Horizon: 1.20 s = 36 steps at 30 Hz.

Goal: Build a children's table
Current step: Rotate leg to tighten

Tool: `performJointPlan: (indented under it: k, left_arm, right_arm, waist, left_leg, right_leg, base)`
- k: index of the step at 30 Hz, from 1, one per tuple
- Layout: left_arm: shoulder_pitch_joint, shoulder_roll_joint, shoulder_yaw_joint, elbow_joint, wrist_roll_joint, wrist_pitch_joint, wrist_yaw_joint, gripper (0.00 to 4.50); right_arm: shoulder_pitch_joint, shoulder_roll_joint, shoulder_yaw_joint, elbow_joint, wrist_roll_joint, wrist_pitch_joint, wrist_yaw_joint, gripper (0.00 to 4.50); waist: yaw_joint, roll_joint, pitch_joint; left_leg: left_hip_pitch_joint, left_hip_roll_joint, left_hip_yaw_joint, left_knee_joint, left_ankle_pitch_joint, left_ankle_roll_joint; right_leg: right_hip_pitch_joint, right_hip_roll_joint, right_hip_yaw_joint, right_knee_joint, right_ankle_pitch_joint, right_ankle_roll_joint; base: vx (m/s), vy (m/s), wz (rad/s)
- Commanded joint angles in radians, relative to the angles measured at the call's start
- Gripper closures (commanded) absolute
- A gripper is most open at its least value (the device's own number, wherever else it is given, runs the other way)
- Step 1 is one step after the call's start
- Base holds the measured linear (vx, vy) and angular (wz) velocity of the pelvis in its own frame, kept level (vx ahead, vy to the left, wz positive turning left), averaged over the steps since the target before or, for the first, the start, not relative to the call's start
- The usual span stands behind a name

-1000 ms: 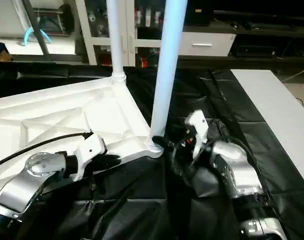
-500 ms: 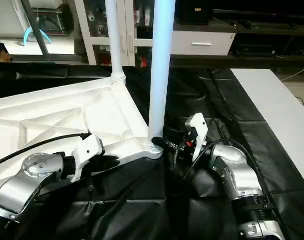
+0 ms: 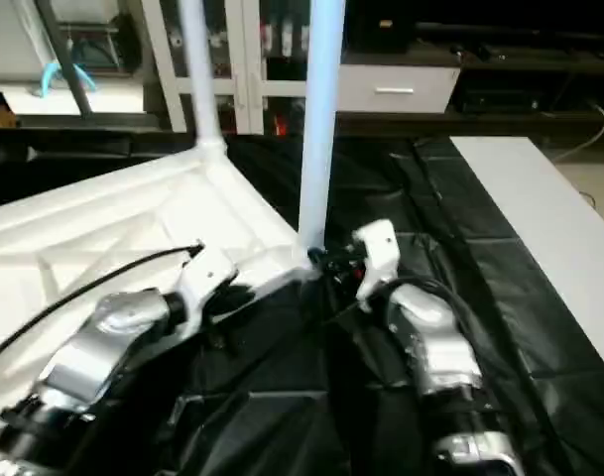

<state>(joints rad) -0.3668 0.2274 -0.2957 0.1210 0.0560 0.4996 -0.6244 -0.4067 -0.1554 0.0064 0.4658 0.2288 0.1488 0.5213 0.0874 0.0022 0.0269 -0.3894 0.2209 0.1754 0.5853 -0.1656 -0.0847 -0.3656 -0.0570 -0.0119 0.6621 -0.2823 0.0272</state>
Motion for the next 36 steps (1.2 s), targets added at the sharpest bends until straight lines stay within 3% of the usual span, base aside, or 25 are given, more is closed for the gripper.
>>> performJointPlan:
  k: [1,3,4,7,14,15,22,25,28,31,32,34,36]
  left_arm:
    - [-0.027,-0.093,-0.074,0.002,-0.035,-0.017,0.017,4.50]
    - [-0.017,-0.061,-0.075,-0.006,-0.021,-0.040,-0.016,4.50]
    - [-0.016,-0.056,-0.075,-0.007,-0.020,-0.040,-0.020,4.50]
    - [0.015,0.010,-0.069,-0.016,-0.008,-0.067,-0.064,4.50]
    - [0.080,0.112,-0.052,-0.073,-0.047,-0.127,-0.190,4.50]
    - [0.094,0.135,-0.061,-0.093,-0.058,-0.134,-0.217,4.50]
    - [0.113,0.156,-0.073,-0.120,-0.082,-0.164,-0.274,4.50]
    - [0.113,0.148,-0.077,-0.136,-0.094,-0.161,-0.287,4.50]
    - [0.112,0.144,-0.080,-0.140,-0.097,-0.158,-0.287,4.50]
    - [0.111,0.144,-0.082,-0.141,-0.099,-0.159,-0.286,4.50]
    - [0.111,0.144,-0.081,-0.141,-0.099,-0.159,-0.288,4.50]
    - [0.113,0.145,-0.080,-0.144,-0.099,-0.157,-0.289,4.50]
    - [0.118,0.147,-0.076,-0.149,-0.097,-0.155,-0.291,4.50]
  right_arm:
    - [-0.027,0.066,0.010,0.041,-0.025,0.017,-0.106,3.65]
    - [-0.007,0.066,0.020,-0.036,-0.001,-0.030,-0.021,3.65]
    - [-0.004,0.064,0.023,-0.046,0.002,-0.034,-0.009,3.35]
    - [0.027,-0.007,0.035,-0.100,-0.018,-0.022,0.034,3.28]
    - [0.077,-0.212,0.004,-0.207,0.088,0.067,0.333,2.71]
    - [0.078,-0.252,0.003,-0.209,0.099,0.073,0.386,2.44]
    - [0.055,-0.298,0.023,-0.199,0.132,0.114,0.495,2.02]
    - [0.053,-0.304,0.061,-0.233,0.192,0.210,0.590,1.92]
    - [0.032,-0.287,0.079,-0.204,0.158,0.172,0.584,1.92]
    - [-0.041,-0.232,0.082,-0.076,0.052,0.049,0.472,1.92]
    - [-0.053,-0.223,0.080,-0.058,0.042,0.039,0.457,1.92]
    - [-0.064,-0.215,0.087,-0.051,0.033,0.045,0.444,1.92]
    - [-0.068,-0.214,0.099,-0.049,0.031,0.054,0.438,1.92]
  waist:
    - [-0.003,-0.019,-0.048]
    - [0.002,-0.019,-0.051]
    - [0.002,-0.019,-0.052]
    - [0.006,-0.019,-0.054]
    - [0.016,-0.021,-0.047]
    - [0.016,-0.021,-0.046]
    - [0.019,-0.022,-0.047]
    - [0.022,-0.024,-0.049]
    - [0.023,-0.025,-0.051]
    - [0.016,-0.026,-0.050]
    - [0.016,-0.021,-0.051]
    - [0.024,-0.022,-0.052]
    - [0.028,-0.025,-0.054]
  left_leg:
    - [0.018,0.000,0.004,-0.051,-0.077,0.020]
    - [0.019,0.001,0.001,-0.049,-0.069,0.025]
    - [0.017,0.001,0.002,-0.048,-0.063,0.030]
    - [0.015,-0.002,0.001,-0.043,-0.022,0.049]
    - [0.017,0.004,0.002,-0.045,-0.082,0.058]
    - [0.017,0.003,0.003,-0.046,-0.083,0.058]
    - [0.018,0.005,0.004,-0.044,-0.077,0.070]
    - [0.017,0.004,0.004,-0.042,-0.058,0.081]
    - [0.015,0.003,0.004,-0.040,-0.039,0.084]
    - [0.014,0.001,0.006,-0.041,-0.040,0.076]
    - [0.018,0.004,0.006,-0.041,-0.044,0.073]
    - [0.023,0.008,0.007,-0.039,-0.036,0.078]
    - [0.016,0.002,0.007,-0.037,0.008,0.087]
  right_leg:
    - [0.033,-0.050,0.027,-0.085,0.176,-0.187]
    - [0.036,-0.051,0.026,-0.083,0.203,-0.173]
    - [0.037,-0.050,0.026,-0.082,0.224,-0.169]
    - [0.039,-0.043,0.022,-0.074,0.332,-0.158]
    - [0.037,-0.045,0.023,-0.082,0.249,-0.158]
    - [0.036,-0.045,0.023,-0.082,0.237,-0.161]
    - [0.033,-0.046,0.022,-0.081,0.211,-0.187]
    - [0.036,-0.046,0.022,-0.079,0.232,-0.197]
    - [0.035,-0.047,0.021,-0.075,0.249,-0.196]
    - [0.031,-0.048,0.018,-0.076,0.224,-0.210]
    - [0.026,-0.050,0.019,-0.075,0.208,-0.217]
    - [0.026,-0.047,0.022,-0.072,0.225,-0.220]
    - [0.035,-0.043,0.021,-0.065,0.298,-0.201]
  base:
    - [0.000,0.000,0.00]
    - [0.000,0.000,0.00]
    - [0.000,0.000,0.00]
    - [0.000,0.000,0.00]
    - [0.000,0.000,0.00]
    - [0.000,0.000,0.00]
    - [0.000,0.000,0.00]
    - [0.000,0.000,0.00]
    - [0.000,0.000,0.00]
    - [0.000,0.000,0.00]
    - [0.000,0.000,0.00]
    - [0.000,0.000,0.00]
    - [0.000,0.000,0.00]
